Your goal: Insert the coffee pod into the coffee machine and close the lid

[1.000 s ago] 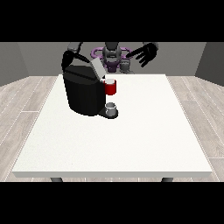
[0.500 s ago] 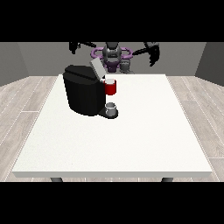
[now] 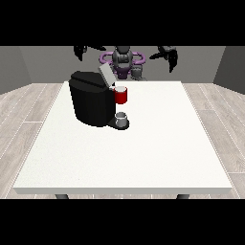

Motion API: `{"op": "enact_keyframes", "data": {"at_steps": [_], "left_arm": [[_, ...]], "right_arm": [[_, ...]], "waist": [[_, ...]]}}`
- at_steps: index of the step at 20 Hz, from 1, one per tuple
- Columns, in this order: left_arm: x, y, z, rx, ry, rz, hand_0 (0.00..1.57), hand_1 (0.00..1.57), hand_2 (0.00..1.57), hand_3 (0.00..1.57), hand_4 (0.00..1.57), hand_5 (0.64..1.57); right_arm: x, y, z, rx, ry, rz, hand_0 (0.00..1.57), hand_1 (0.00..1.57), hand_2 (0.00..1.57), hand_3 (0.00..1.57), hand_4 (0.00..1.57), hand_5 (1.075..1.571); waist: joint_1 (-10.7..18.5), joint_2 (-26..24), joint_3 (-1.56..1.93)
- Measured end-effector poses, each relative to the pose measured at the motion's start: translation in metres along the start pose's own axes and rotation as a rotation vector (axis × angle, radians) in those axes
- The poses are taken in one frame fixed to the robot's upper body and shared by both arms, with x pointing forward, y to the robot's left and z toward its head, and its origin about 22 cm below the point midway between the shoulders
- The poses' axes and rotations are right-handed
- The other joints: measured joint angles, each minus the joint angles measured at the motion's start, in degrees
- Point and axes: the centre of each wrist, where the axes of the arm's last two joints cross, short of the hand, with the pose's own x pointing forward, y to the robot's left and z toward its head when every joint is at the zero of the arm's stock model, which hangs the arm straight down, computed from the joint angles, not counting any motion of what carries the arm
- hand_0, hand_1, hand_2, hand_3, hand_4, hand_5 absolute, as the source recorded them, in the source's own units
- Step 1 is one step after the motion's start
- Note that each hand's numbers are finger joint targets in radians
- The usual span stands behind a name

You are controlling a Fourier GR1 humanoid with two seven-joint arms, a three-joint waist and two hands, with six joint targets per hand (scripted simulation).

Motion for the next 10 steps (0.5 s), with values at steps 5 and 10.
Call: {"op": "enact_keyframes", "data": {"at_steps": [5,10], "left_arm": [[0.013,-0.004,0.002,-0.007,-0.045,0.003,0.0,0.0,0.0,0.0,0.38,1.571],[0.031,-0.005,0.006,0.01,-0.086,-0.01,0.0,0.0,0.0,0.0,0.35,1.571]], "right_arm": [[0.006,-0.011,-0.016,-0.023,0.028,-0.083,0.0,0.0,0.0,0.0,0.1,1.571],[0.007,-0.011,-0.027,-0.02,0.043,-0.12,0.0,0.0,0.0,0.0,0.06,1.571]], "waist": [[2.0,2.8,0.01],[2.5,5.8,0.0]]}}
